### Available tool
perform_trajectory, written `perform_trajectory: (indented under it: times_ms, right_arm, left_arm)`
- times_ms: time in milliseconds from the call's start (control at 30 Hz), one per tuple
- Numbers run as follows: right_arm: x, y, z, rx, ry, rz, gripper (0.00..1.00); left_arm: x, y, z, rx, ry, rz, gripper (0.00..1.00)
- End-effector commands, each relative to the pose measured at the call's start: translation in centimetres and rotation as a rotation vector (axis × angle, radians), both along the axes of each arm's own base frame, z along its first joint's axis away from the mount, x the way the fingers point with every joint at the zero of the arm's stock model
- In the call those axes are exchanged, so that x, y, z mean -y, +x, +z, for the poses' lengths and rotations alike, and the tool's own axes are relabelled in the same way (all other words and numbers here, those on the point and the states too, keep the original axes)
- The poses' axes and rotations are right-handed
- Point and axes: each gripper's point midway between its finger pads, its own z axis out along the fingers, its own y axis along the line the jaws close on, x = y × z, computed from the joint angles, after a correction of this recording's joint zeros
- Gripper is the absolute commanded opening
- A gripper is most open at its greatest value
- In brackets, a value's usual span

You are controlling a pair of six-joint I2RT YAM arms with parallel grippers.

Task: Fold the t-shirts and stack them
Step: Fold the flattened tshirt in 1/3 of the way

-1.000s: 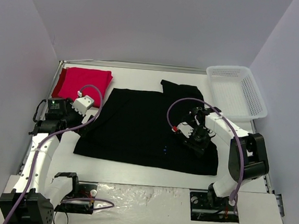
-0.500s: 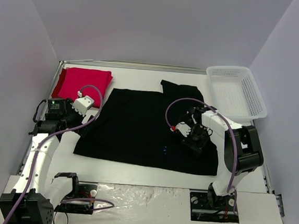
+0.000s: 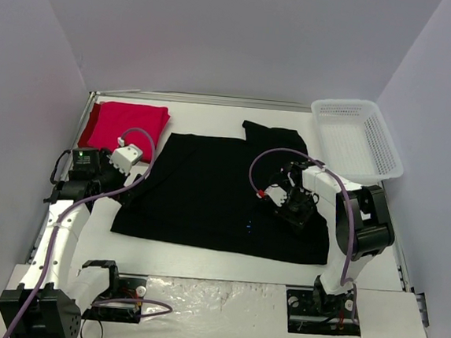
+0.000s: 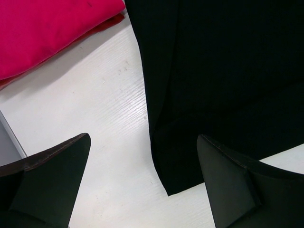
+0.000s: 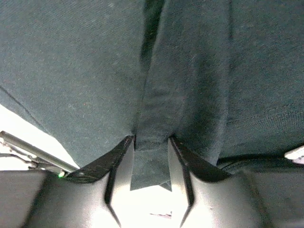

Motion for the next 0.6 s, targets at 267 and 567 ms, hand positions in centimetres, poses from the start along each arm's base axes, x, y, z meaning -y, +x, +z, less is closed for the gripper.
perform_trajectory:
  times_ms: [267,567]
  right_arm:
    - [0.0,0.8,1.1,0.025,-0.022,-0.014,0.09]
    - [0.2,1.7,2.1,0.074,-0.037,-0.027,0.0]
  left_arm:
    - [0.2,0.1,-0.1,0.003,-0.02,-0.006,0.94]
    - [0.3,0.1,0.0,0.008,-0.021,-0.009,0.94]
